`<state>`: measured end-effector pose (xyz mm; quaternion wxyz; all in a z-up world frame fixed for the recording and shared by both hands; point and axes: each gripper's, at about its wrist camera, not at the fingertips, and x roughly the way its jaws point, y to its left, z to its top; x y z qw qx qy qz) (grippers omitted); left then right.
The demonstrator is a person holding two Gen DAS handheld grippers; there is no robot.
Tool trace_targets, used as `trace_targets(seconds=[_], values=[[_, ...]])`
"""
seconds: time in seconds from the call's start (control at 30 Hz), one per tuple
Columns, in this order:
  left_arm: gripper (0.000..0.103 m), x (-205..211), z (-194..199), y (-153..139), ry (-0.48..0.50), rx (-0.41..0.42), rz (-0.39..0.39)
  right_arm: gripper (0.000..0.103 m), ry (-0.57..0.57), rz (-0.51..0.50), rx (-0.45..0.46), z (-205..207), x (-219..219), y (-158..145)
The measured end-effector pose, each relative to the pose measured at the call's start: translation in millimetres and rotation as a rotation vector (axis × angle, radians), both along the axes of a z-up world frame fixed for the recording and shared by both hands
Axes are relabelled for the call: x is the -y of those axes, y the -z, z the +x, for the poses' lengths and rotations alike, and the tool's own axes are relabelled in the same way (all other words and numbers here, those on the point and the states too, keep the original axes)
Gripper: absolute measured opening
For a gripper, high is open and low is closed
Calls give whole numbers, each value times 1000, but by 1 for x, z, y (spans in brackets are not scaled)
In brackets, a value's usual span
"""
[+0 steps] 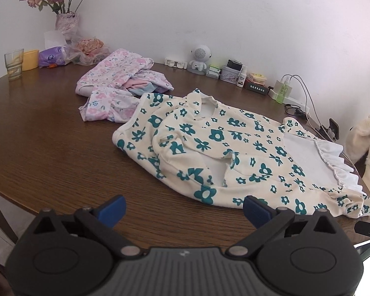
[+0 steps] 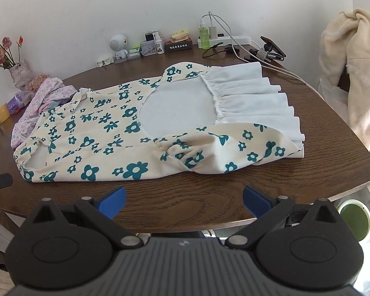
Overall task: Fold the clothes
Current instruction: 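Release the dress and move both grippers back over the dress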
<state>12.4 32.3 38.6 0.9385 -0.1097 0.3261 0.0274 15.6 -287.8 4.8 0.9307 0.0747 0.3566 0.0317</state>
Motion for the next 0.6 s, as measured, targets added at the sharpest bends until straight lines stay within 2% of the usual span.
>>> trace_targets(seconds=[0.2,0.3,0.4,0.5,0.57,0.6], values=[[102,-1,2,0,-13,-13,-12,103,-9,-1,7,1,1,-1],[101,-1,4,-1,12,-9,21,103,-37,-1,-4,4,0,-1],[101,0,11,-7,105,10,139,103,-103,-61,39,5,-2,-7],[93,6,19,-6,235,-14,269,103,-187,-240,107,8,-3,-12],[75,10,24,-5,323,-32,355,103,-260,-367,118,14,-4,-14],[70,12,26,-4,367,-41,398,102,-303,-408,107,18,-3,-16]])
